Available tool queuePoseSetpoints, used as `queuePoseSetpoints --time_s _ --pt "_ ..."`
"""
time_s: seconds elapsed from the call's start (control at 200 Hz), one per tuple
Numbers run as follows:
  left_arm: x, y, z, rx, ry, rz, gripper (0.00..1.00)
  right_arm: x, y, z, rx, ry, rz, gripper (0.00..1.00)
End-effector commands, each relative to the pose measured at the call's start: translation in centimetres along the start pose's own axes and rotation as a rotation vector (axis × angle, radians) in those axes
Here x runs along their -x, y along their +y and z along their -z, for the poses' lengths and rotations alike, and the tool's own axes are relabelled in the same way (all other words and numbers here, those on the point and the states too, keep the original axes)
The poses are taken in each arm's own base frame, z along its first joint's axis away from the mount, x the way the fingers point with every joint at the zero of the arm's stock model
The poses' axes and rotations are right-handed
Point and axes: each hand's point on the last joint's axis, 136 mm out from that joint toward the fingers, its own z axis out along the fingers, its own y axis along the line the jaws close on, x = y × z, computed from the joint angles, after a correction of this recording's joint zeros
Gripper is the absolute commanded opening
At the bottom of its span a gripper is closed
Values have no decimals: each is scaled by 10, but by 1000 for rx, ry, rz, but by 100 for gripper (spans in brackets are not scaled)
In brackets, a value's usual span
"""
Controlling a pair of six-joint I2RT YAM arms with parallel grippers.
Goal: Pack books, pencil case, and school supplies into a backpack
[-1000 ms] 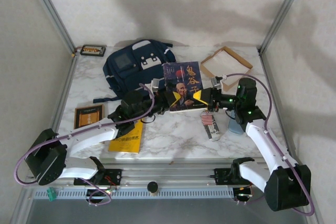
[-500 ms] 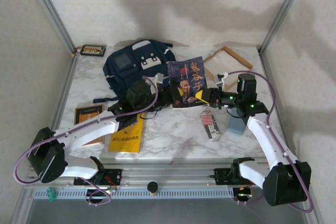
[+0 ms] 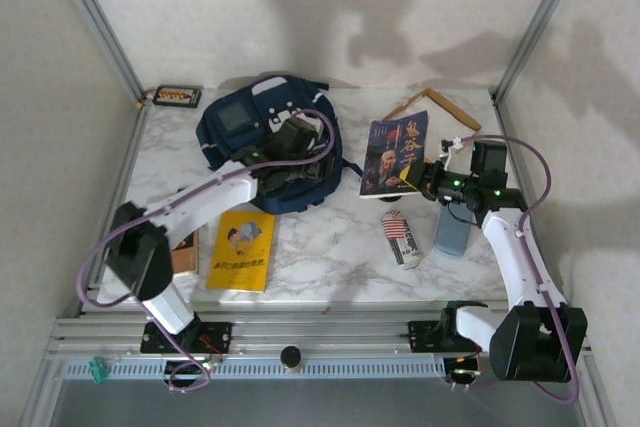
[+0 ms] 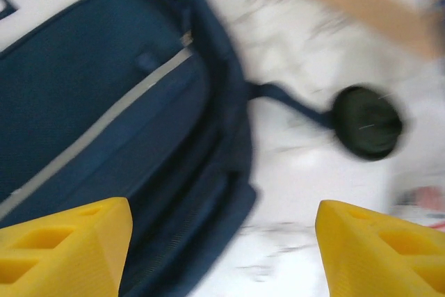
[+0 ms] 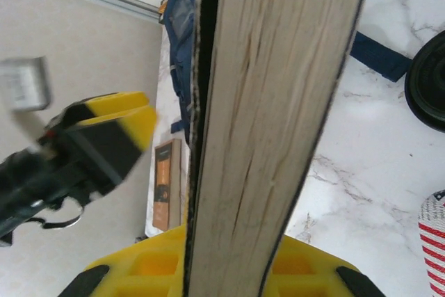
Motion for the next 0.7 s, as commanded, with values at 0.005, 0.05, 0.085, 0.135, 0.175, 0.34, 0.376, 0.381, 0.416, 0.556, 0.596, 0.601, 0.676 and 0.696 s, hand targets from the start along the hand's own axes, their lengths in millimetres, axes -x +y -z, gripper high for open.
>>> queuePoseSetpoints --time_s 0.005,0.05,0.085,0.135,0.175,0.34,0.376,0.381,0.416,0.556,0.596,0.601,0.676,0.696 --pt "-14 42 -20 205 119 -209 69 15 19 7 37 -43 99 0" --pt "-17 46 -29 230 145 -238 69 14 17 6 35 -38 95 0" --pt "-21 47 -34 231 163 -261 70 13 17 6 38 -36 95 0" --pt "-28 44 -42 209 194 -285 73 12 16 5 36 -35 91 0" --pt "-32 40 -47 182 206 -300 76 12 15 5 34 -36 90 0" --pt "-41 36 -72 184 241 -335 85 11 13 3 44 -32 76 0" --pt "-42 35 -78 182 244 -341 86 10 13 2 49 -29 73 0" --pt "-42 35 -78 183 243 -341 86 10 13 2 49 -29 73 0" --pt "-42 35 -85 186 247 -347 86 10 12 2 51 -27 70 0" --pt "-43 36 -110 206 273 -362 84 11 13 2 51 -26 75 0" --pt "-43 37 -116 214 274 -367 82 11 13 2 46 -26 76 0" --pt "-43 37 -117 216 274 -366 81 11 13 2 45 -27 76 0" --pt "-38 38 -125 208 270 -353 77 12 11 1 41 -26 78 0" --pt "-36 38 -126 201 269 -348 75 11 10 1 41 -24 75 0"
